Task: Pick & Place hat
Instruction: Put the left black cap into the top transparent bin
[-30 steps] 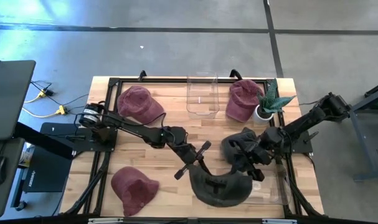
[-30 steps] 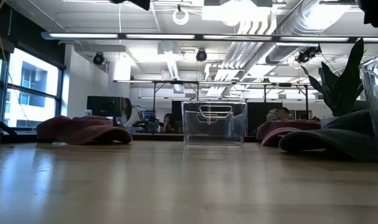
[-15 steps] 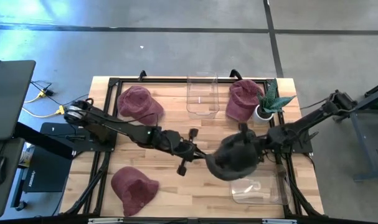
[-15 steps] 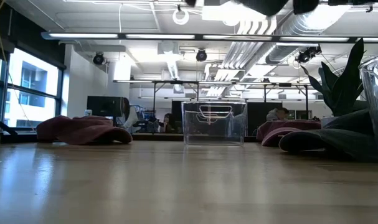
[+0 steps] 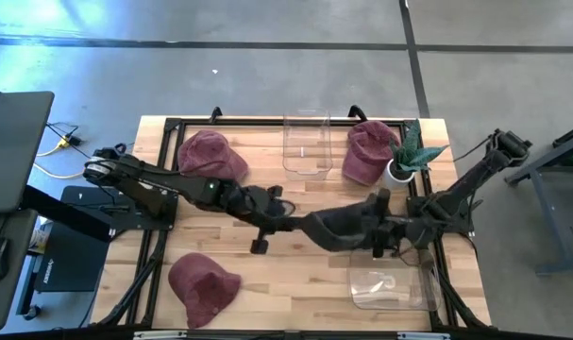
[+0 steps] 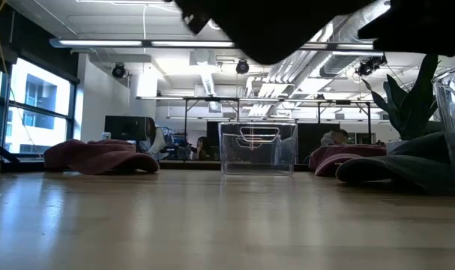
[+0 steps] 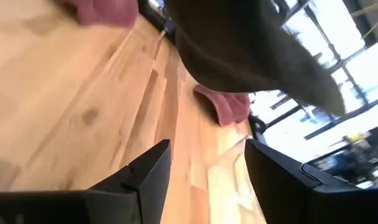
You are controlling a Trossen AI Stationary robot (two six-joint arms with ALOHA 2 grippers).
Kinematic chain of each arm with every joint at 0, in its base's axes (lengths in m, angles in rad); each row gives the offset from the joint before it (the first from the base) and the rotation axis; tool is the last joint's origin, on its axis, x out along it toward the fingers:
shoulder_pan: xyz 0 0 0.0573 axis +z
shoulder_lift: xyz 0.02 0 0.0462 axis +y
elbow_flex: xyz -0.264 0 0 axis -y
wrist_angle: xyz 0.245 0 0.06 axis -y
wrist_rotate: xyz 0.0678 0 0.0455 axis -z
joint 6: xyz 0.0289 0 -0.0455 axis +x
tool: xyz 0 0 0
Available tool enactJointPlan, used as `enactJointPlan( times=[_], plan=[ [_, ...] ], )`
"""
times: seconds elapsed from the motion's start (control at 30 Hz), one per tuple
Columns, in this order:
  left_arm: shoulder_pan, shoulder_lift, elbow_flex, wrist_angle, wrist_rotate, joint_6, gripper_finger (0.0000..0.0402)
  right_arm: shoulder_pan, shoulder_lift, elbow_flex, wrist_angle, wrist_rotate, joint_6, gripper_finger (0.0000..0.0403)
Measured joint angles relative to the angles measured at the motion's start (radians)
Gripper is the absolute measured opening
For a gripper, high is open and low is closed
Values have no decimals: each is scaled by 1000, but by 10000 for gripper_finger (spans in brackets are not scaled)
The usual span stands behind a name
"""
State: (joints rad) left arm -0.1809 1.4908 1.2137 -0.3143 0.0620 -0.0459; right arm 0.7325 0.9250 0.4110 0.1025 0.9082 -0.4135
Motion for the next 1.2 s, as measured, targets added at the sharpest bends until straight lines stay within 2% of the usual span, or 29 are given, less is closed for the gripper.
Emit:
enactJointPlan(
  times=[0.17, 0.3, 0.37, 0.5, 0.67, 0.87, 1.03, 1.2],
  plan=[
    [97, -17, 0, -143, 236, -42, 0, 105, 135, 47, 11, 168, -171, 200],
    [157, -17, 0, -173, 389, -30, 0, 130, 318, 178, 32, 382, -516, 200],
    [183, -17, 0, -181, 432, -29, 0, 123, 401, 253, 31, 423, -709, 200],
    [219, -17, 0, -198, 465, -9, 0, 106, 514, 393, -91, 371, -871, 200],
    [228, -17, 0, -233, 472, 20, 0, 109, 574, 536, -377, 374, -868, 200],
    [227, -17, 0, -300, 471, 22, 0, 148, 569, 627, -662, 412, -797, 200],
    [227, -17, 0, -309, 482, 15, 0, 143, 566, 648, -699, 360, -869, 200],
    [227, -17, 0, -308, 484, 15, 0, 66, 566, 641, -746, 293, -1021, 200]
  ],
)
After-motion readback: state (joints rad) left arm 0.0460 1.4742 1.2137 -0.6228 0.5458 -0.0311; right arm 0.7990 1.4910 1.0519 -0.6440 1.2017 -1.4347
